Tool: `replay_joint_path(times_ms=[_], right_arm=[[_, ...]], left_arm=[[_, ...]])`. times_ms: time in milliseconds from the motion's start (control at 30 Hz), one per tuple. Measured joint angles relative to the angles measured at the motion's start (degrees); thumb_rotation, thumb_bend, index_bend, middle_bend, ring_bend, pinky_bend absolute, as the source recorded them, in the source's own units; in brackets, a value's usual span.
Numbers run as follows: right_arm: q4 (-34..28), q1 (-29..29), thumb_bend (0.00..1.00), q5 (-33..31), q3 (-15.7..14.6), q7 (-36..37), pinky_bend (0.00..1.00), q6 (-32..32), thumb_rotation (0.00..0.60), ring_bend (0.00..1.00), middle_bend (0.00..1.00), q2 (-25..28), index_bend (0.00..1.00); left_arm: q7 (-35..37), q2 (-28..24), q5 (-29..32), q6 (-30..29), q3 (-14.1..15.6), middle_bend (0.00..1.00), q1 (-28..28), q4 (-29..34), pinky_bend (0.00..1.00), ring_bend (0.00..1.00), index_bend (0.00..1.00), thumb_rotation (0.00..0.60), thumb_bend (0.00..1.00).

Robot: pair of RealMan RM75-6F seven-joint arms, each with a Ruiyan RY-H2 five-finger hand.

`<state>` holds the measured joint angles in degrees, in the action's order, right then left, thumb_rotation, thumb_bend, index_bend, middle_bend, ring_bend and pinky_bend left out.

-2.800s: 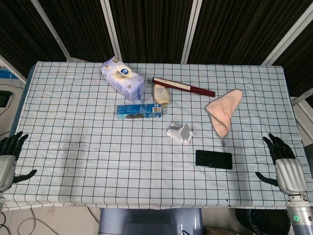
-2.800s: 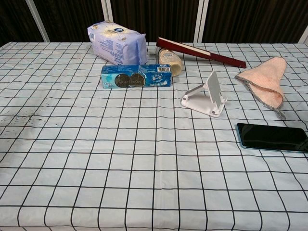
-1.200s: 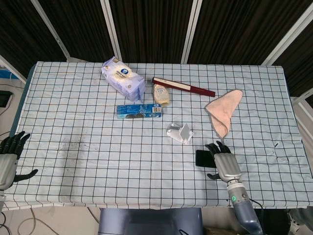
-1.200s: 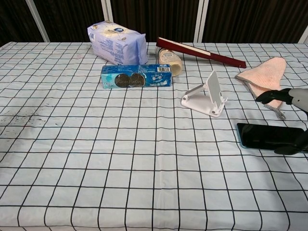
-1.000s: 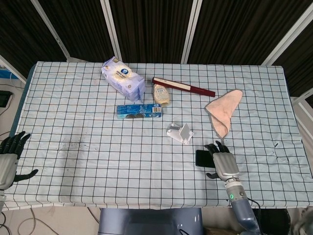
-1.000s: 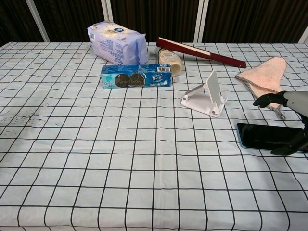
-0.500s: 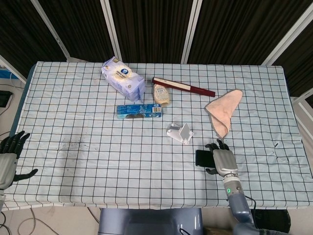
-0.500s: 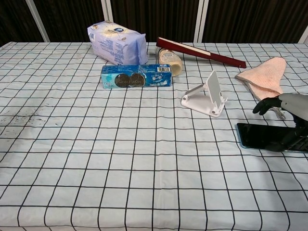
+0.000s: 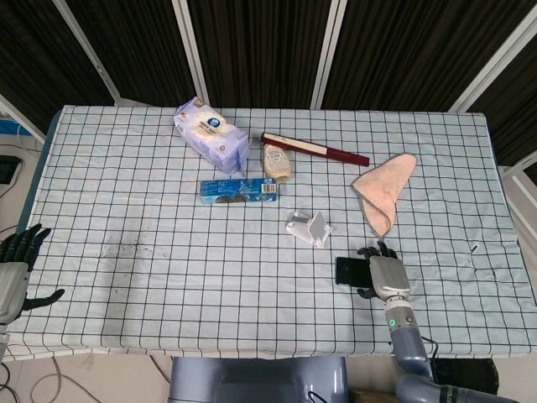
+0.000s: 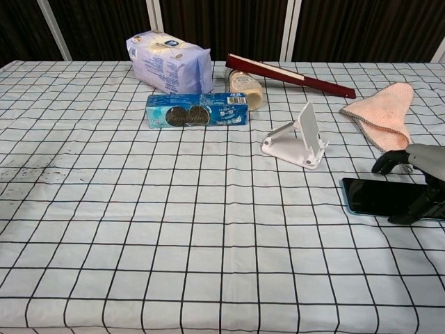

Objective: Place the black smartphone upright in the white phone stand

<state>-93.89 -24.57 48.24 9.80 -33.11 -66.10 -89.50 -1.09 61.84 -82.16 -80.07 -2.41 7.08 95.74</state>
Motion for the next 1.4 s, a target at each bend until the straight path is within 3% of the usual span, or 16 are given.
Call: replay_joint_path(times_ms=[233, 1033, 1100, 1267, 1400], right_arm=[[0.7, -0.4, 0.23, -0.6, -0.3, 0.4, 0.14, -0.1, 0.6, 0.05, 0.26, -0.4, 0.35], [2.6, -1.5, 0.24, -3.0, -1.2, 0.2, 0.14, 0.2, 0.6, 0.05, 0.29, -0.9, 0.37], [2.5, -1.5, 0.25, -3.4, -1.3, 0.0, 0.14, 0.2, 0.6, 0.08, 0.33, -0.8, 0.4], [2.1, -1.6, 0.38, -3.6, -1.6, 0.2, 0.14, 0.3, 0.6, 0.29, 0.43, -0.5, 0.51], [1.8, -1.5, 0.45, -3.3, -1.8, 0.6, 0.14, 0.2, 0.6, 0.39, 0.49, -0.3, 0.57]], left_arm=[[0.0, 0.0, 0.1, 0.1, 0.0, 0.0, 0.1, 0.0, 0.0, 0.0, 0.0, 0.6, 0.0], [-0.1, -0.1, 0.4, 0.3, 0.0, 0.0, 0.1, 0.1, 0.0, 0.0, 0.0, 0.6, 0.0], [0.0, -0.1, 0.4, 0.3, 0.0, 0.0, 0.1, 0.1, 0.0, 0.0, 0.0, 0.6, 0.0], [0.0, -0.1, 0.2, 0.2, 0.0, 0.0, 0.1, 0.2, 0.0, 0.0, 0.0, 0.6, 0.0], [0.1, -0.1, 0.1, 0.1, 0.1, 0.0, 0.1, 0.2, 0.0, 0.0, 0.0, 0.6, 0.0]])
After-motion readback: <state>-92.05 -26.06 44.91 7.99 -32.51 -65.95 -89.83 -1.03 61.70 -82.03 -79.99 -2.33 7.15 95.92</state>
